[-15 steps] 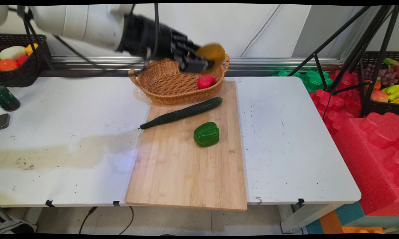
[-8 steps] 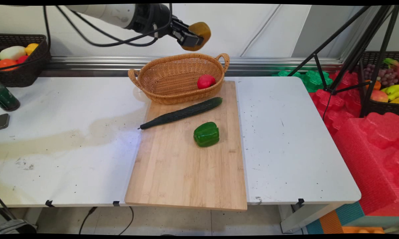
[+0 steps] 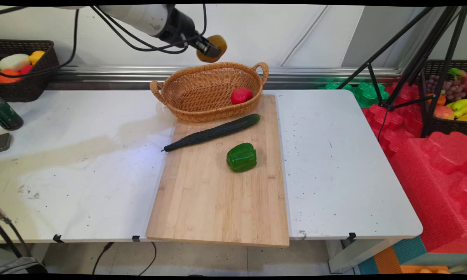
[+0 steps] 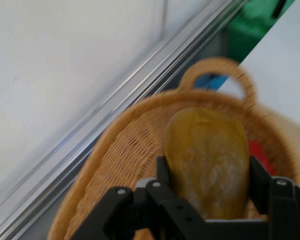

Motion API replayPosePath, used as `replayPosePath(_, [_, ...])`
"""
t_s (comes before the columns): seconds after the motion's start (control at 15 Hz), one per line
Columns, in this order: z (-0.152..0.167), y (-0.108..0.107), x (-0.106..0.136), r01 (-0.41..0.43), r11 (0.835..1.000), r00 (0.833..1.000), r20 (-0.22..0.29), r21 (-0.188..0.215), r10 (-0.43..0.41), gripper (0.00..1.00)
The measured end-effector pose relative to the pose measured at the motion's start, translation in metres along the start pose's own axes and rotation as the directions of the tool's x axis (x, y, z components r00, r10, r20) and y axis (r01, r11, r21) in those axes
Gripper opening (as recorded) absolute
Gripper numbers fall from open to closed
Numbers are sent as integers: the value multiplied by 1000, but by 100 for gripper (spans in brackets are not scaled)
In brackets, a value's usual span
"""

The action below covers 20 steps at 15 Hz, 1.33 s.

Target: Place the picked object in the vegetable basket

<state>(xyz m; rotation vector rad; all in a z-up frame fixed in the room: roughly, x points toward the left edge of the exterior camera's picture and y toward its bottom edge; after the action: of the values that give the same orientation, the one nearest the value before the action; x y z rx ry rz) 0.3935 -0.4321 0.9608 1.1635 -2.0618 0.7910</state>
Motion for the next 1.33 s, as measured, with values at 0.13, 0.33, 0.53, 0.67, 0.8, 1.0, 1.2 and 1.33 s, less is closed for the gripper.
replayPosePath(0.13, [21,-15,-8,3,1000,998,55,25,-5,0])
replayPosePath(0.33, [49,-33,-20,2,999,991,132,50,-8,0])
replayPosePath(0.53, [70,-45,-31,-6,998,981,192,62,-6,0])
replayPosePath(0.67, [82,-50,-38,-8,998,974,226,66,-7,0])
replayPosePath(0.8, [91,-54,-44,-9,998,968,253,67,-8,0])
replayPosePath(1.0, [103,-59,-52,-11,998,957,290,67,-9,0])
replayPosePath(1.2, [112,-61,-58,-12,998,948,317,63,-9,0])
replayPosePath(1.33, [117,-61,-62,-11,998,943,332,60,-9,100])
